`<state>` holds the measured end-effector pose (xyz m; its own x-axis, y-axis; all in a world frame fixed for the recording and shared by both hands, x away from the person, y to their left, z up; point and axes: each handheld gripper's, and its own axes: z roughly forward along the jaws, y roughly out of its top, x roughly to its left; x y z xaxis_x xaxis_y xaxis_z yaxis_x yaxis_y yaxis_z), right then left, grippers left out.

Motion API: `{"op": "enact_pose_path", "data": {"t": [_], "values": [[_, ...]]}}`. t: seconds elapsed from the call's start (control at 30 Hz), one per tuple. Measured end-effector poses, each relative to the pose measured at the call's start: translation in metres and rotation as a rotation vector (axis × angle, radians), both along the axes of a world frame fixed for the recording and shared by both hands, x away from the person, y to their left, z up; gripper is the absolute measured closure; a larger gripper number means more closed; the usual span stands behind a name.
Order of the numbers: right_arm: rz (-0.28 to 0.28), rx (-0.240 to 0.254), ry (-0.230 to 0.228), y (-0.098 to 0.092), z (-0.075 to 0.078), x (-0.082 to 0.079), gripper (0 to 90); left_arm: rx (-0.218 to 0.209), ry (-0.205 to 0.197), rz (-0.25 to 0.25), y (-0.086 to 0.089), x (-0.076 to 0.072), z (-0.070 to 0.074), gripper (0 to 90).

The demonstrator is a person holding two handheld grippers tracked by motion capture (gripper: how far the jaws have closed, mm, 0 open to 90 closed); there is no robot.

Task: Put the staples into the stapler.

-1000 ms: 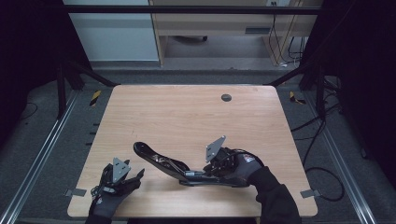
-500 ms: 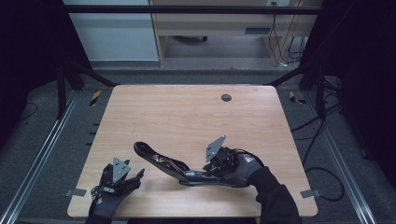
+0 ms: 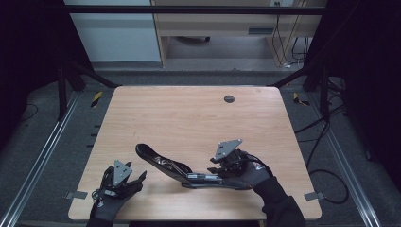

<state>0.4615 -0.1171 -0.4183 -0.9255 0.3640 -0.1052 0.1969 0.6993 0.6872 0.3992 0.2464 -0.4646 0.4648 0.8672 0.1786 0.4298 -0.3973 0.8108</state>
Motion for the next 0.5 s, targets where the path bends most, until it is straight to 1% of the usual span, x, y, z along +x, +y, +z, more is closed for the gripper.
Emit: {"op": "enact_pose_path", "data": {"t": [0.03,0.07,0.1,0.13,0.17,0.2,0.27,0.3,0.33,0.37,0.4,0.43,0.5], "values": [[-0.017,0.011,-0.009,-0.002,0.001,-0.002,61.1,-0.001,-0.002,-0.002,0.000,0.000,0.001,34.4],[-0.039,0.043,-0.023,-0.006,0.004,-0.007,59.2,-0.003,-0.003,-0.002,-0.001,-0.001,0.001,34.4],[-0.053,0.050,-0.033,-0.008,0.005,-0.009,58.5,-0.003,-0.005,-0.006,-0.001,-0.002,0.001,34.3],[-0.053,0.050,-0.033,-0.008,0.005,-0.009,58.5,-0.003,-0.005,-0.006,-0.001,-0.002,0.001,34.3],[-0.066,0.053,-0.038,-0.010,0.005,-0.010,57.5,-0.003,-0.006,-0.010,-0.002,-0.002,0.002,34.3],[-0.088,0.056,-0.055,-0.013,0.006,-0.013,56.7,-0.003,-0.006,-0.015,-0.003,-0.002,0.002,34.3],[-0.128,0.073,-0.069,-0.018,0.006,-0.015,55.7,-0.006,-0.010,-0.019,-0.004,-0.003,0.003,34.3],[-0.180,0.090,-0.076,-0.025,0.005,-0.017,55.4,-0.007,-0.011,-0.022,-0.004,-0.003,0.003,34.3],[-0.180,0.090,-0.076,-0.025,0.005,-0.017,55.4,-0.009,-0.013,-0.024,-0.004,-0.004,0.004,34.3],[-0.232,0.116,-0.073,-0.032,0.004,-0.018,55.4,-0.014,-0.016,-0.025,-0.004,-0.004,0.004,34.3],[-0.232,0.116,-0.073,-0.032,0.004,-0.018,55.4,-0.013,-0.015,-0.028,-0.004,-0.005,0.004,34.3],[-0.278,0.137,-0.072,-0.040,0.002,-0.020,55.8,-0.021,-0.017,-0.028,-0.005,-0.006,0.005,34.3],[-0.310,0.152,-0.074,-0.046,0.001,-0.022,56.4,-0.031,-0.021,-0.025,-0.005,-0.006,0.006,34.3]]}}
